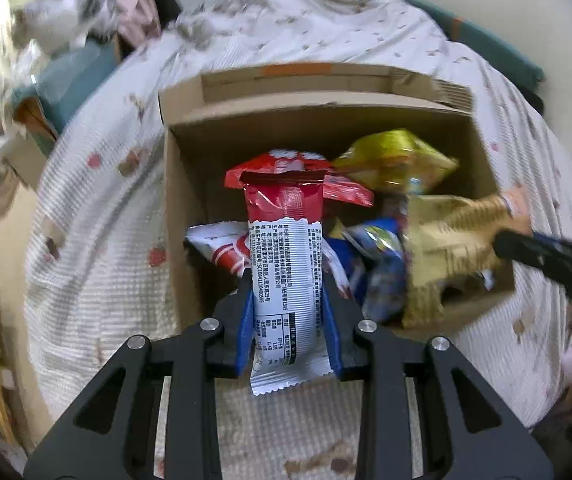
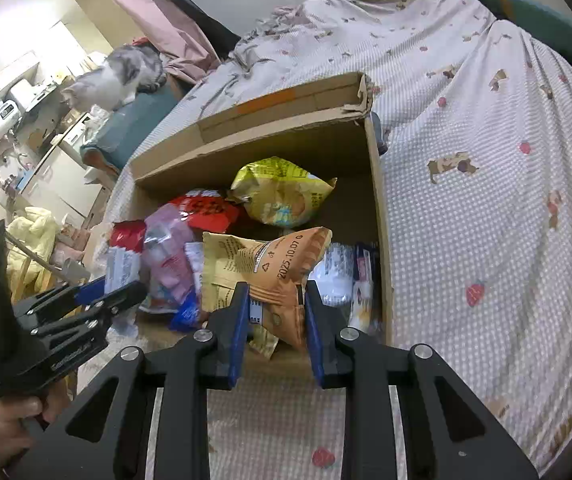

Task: Organize snacks
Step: 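Carry the red-white bar and tan bag over the box with both tools, then lower both snacks into the box and open both tools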

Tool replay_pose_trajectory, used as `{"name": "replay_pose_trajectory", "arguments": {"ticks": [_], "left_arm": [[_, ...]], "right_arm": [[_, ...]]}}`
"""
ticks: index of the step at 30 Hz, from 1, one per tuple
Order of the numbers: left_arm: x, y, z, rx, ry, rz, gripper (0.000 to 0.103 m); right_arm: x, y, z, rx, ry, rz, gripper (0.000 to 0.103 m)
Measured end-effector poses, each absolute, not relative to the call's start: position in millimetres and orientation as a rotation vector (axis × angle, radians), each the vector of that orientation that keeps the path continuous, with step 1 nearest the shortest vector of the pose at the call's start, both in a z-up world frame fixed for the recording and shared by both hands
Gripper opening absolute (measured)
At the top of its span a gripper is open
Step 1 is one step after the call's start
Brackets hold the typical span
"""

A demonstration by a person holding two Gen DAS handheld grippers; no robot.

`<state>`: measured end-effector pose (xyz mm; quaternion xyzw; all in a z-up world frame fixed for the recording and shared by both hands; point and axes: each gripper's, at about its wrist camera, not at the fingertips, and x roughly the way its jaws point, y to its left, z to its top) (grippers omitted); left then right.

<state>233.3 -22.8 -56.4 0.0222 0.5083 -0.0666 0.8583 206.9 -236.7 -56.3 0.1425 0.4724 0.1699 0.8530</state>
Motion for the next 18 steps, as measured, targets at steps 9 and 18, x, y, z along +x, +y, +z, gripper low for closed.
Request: {"name": "replay_pose_trajectory", "arguments": {"ticks": [9, 18], "left_arm": [[259, -9, -72, -0.057, 1.079, -0.130, 0.026], [248, -15, -65, -0.046, 1.037, -0.151, 0.033]], "right_arm": [[228, -232, -79, 0.338, 1.030, 0.389, 0.027], [229, -224, -84, 0.364, 1.045, 0.441, 0.028]]}}
